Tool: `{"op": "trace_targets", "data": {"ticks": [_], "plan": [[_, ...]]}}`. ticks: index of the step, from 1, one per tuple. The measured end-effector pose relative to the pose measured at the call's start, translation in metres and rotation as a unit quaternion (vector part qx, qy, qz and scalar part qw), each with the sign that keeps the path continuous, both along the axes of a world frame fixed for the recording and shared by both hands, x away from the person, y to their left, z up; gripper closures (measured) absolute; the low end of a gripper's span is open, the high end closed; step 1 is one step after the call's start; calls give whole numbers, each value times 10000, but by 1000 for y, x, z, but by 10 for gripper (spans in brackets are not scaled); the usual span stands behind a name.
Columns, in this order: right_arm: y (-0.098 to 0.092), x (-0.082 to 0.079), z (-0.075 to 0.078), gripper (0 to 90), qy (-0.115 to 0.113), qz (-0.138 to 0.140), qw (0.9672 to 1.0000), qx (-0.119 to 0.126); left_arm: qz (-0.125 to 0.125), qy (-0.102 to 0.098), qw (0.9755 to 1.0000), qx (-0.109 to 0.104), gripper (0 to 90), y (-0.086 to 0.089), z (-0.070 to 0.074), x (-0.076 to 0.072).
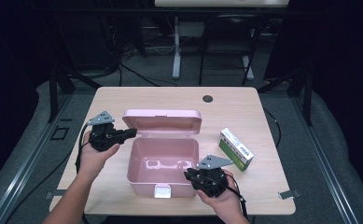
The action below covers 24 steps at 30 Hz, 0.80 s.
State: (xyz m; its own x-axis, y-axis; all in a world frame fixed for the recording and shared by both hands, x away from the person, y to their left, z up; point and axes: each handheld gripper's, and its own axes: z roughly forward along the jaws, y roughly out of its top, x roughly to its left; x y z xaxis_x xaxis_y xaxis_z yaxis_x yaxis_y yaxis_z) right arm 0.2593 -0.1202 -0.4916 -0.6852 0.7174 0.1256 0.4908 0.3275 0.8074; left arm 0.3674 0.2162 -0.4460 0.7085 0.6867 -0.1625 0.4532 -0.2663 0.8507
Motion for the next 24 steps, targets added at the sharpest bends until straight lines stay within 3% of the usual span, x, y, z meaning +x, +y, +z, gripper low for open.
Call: {"op": "trace_targets", "data": {"ticks": [24], "plan": [[0,0,0,786,3,5,10000,6,72,44,10000,26,885,0,-6,5]]}}
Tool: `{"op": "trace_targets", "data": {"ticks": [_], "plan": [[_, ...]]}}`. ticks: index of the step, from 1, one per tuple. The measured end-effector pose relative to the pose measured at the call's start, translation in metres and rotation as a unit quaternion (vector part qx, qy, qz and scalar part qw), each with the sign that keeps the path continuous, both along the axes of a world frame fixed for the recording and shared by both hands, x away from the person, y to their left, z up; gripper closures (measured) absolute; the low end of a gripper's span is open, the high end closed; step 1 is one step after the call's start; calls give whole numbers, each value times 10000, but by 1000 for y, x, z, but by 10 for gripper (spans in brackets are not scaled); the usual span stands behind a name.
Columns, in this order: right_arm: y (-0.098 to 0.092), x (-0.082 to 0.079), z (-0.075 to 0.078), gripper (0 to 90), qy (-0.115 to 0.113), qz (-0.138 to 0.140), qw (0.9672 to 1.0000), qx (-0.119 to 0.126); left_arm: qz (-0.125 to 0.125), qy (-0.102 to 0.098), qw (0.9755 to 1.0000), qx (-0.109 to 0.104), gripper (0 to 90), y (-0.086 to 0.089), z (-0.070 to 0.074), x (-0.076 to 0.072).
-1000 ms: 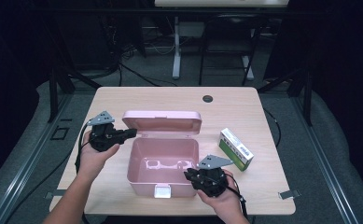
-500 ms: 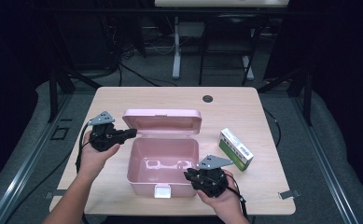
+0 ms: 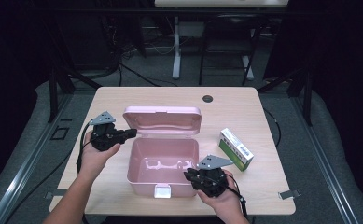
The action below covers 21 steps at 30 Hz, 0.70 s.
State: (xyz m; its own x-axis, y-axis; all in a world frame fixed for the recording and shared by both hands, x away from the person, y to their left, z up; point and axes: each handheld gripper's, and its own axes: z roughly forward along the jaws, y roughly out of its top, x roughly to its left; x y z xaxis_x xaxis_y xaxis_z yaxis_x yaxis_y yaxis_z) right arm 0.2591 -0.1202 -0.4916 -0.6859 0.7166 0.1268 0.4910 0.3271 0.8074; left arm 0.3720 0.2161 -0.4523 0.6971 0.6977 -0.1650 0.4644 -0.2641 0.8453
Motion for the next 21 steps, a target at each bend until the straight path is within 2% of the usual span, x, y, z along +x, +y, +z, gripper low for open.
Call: {"op": "trace_targets", "data": {"ticks": [21], "plan": [[0,0,0,782,-14,2,10000,4,30,36,10000,55,878,0,-3,2]]}}
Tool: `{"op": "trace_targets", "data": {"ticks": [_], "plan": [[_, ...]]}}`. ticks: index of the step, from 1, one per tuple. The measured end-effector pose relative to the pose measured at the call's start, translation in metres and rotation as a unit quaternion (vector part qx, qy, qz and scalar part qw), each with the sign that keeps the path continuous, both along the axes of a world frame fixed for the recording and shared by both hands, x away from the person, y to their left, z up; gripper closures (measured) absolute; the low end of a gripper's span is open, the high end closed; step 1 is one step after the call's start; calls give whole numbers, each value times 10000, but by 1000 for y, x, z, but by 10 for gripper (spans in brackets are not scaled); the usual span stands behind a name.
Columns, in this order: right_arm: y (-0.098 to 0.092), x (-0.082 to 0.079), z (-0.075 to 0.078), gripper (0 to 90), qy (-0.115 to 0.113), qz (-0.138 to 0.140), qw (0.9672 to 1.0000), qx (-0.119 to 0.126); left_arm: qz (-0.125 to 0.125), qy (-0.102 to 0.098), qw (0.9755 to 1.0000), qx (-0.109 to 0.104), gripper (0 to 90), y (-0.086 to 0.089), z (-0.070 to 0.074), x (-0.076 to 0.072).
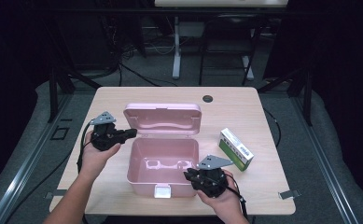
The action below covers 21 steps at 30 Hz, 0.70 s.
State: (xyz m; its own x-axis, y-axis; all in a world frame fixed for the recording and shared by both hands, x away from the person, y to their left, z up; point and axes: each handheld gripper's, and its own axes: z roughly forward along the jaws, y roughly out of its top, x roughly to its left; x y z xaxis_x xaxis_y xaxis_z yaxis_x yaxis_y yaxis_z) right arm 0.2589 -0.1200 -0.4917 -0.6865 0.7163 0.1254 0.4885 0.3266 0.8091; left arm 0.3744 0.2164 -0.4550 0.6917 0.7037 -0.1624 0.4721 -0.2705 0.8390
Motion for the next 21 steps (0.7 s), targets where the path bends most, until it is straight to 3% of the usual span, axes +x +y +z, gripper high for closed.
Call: {"op": "trace_targets", "data": {"ticks": [21], "plan": [[0,0,0,778,12,3,10000,15,24,110,9999,104,871,-3,-9,3]]}}
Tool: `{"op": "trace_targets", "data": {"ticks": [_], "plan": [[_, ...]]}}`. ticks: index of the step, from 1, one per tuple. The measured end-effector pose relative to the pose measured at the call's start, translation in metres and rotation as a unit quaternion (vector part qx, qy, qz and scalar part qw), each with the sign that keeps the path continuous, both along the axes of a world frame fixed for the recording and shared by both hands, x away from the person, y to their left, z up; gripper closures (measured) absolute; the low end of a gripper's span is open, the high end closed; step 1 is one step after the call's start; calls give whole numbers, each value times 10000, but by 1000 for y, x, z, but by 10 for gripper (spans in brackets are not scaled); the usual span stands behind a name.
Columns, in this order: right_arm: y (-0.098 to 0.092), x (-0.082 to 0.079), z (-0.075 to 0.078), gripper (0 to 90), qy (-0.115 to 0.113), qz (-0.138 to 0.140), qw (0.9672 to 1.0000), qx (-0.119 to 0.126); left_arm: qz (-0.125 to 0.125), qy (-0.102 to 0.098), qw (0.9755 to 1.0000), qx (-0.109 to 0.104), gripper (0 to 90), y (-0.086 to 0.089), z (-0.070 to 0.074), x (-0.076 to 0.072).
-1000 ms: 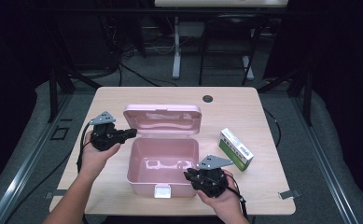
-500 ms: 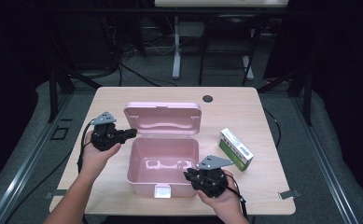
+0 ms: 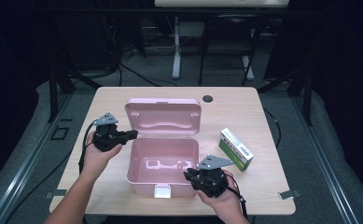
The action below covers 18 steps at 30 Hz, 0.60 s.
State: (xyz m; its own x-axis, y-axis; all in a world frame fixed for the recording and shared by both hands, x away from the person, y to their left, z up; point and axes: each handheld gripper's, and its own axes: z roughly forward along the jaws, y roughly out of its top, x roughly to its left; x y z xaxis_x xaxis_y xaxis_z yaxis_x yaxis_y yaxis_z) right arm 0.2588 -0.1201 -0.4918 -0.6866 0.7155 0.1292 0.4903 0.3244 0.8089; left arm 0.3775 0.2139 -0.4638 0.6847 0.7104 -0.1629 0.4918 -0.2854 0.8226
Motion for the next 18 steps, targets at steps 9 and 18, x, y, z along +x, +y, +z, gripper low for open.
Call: {"op": "trace_targets", "data": {"ticks": [9,18], "plan": [[0,0,0,779,-7,8,10000,-6,6,56,9999,136,857,-2,-7,1],[0,0,0,780,-20,0,10000,-30,-25,77,9997,213,861,-3,-11,2]]}}
